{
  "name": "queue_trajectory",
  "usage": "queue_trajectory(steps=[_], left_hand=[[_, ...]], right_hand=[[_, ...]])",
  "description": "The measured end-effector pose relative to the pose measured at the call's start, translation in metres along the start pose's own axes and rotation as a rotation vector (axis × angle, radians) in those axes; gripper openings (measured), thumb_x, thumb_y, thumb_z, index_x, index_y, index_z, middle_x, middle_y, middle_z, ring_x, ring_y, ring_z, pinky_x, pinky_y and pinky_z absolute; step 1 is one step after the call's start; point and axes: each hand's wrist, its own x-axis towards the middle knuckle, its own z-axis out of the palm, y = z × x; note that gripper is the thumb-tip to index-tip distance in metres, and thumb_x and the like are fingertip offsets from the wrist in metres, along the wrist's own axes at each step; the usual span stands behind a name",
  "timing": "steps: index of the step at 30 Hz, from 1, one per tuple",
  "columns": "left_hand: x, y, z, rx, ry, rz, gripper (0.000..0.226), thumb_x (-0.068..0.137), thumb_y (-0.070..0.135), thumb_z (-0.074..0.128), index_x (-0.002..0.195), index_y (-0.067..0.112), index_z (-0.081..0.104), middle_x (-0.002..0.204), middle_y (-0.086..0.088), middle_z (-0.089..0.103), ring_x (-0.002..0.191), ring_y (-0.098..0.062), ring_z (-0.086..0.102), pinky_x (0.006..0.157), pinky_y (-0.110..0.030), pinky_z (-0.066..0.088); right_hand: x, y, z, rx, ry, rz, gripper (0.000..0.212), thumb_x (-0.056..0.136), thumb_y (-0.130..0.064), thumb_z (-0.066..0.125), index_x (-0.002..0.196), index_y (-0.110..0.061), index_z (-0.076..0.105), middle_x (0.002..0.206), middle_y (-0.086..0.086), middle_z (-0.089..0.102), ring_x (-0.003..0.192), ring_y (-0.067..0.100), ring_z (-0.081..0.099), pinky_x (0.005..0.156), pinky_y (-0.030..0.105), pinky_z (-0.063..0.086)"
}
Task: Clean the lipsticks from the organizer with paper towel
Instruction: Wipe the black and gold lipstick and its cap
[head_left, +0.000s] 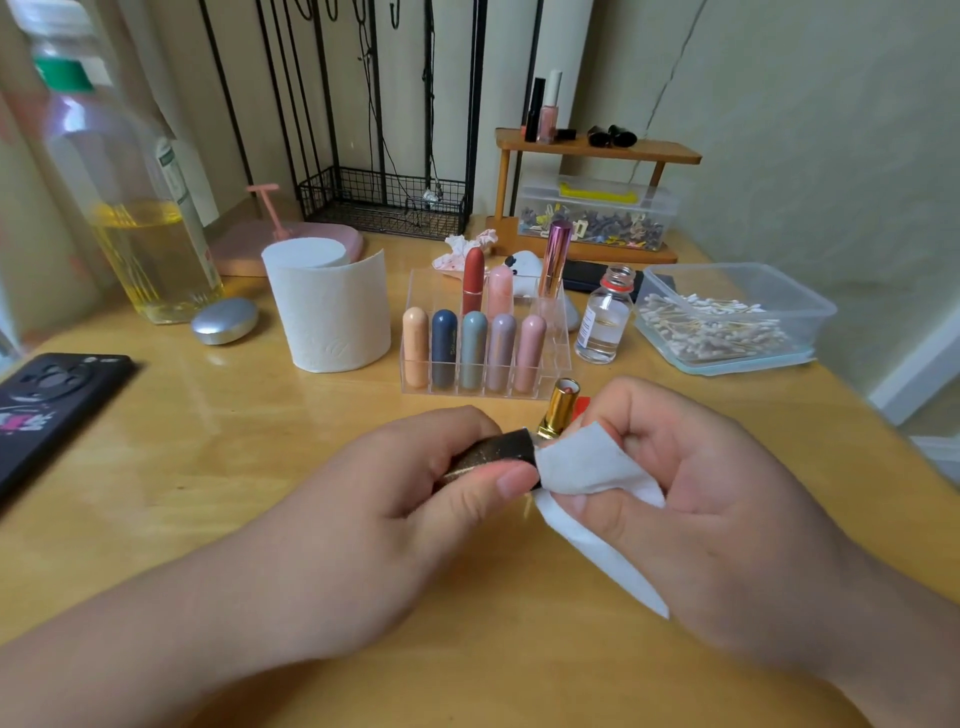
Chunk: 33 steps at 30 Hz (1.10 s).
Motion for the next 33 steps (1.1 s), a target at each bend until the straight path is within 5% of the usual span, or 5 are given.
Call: queue_trajectory(steps=[7,11,18,23,33], left_hand=[[0.005,-0.003,-0.007,0.695,0.068,0.261,0.039,0.099,0.058,0.033,0.097,0.024,0.053,0.08,0.015,0.053,0.068,-0.01,0.049,0.058,-0.028,0.041],[0.005,0.0,-0.009,0.661,0.079,0.298,0.036,0.098,0.057,0.039,0.1,0.026,0.056,0.081,0.016,0.054,0.07,-0.006,0.049,0.06,-0.024,0.04],[0.008,-0.005,-0.008,-0.517,-0.21,-0.351,0.047,0.083,0.053,0.069,0.083,0.009,0.052,0.055,-0.014,0.032,0.036,-0.021,0.04,0.042,-0.029,0.042],[0.01,-0.008,-0.016,-1.31,-0.735,-0.507,0.033,0.102,0.04,0.047,0.103,0.007,0.053,0.06,-0.003,0.03,0.041,-0.008,0.043,0.044,-0.025,0.052],[0.006,0.001,0.007,-0.723,-0.083,-0.208,0.031,0.088,0.036,0.067,0.078,0.008,0.058,0.056,-0.005,0.029,0.04,-0.019,0.025,0.037,-0.025,0.04]], right_hand=[[0.007,0.006,-0.002,0.36,-0.066,0.211,0.019,0.077,-0.011,0.062,0.094,-0.016,0.07,0.086,0.01,0.07,0.078,0.023,0.064,0.066,0.032,0.048],[0.006,0.006,-0.001,0.452,-0.043,0.218,0.024,0.078,-0.009,0.063,0.101,-0.009,0.067,0.089,0.015,0.068,0.08,0.027,0.064,0.069,0.035,0.048],[0.002,0.007,0.002,0.188,0.023,-0.013,0.017,0.083,-0.014,0.061,0.079,-0.03,0.064,0.076,-0.005,0.068,0.072,0.013,0.064,0.06,0.023,0.049],[-0.002,0.013,0.005,-0.07,-0.08,-0.269,0.017,0.093,-0.009,0.053,0.086,-0.019,0.042,0.09,0.003,0.068,0.078,0.04,0.053,0.071,0.052,0.048],[0.003,0.004,-0.002,0.119,-0.001,0.042,0.016,0.081,-0.011,0.061,0.077,-0.019,0.048,0.068,0.003,0.055,0.062,0.024,0.038,0.056,0.035,0.034]])
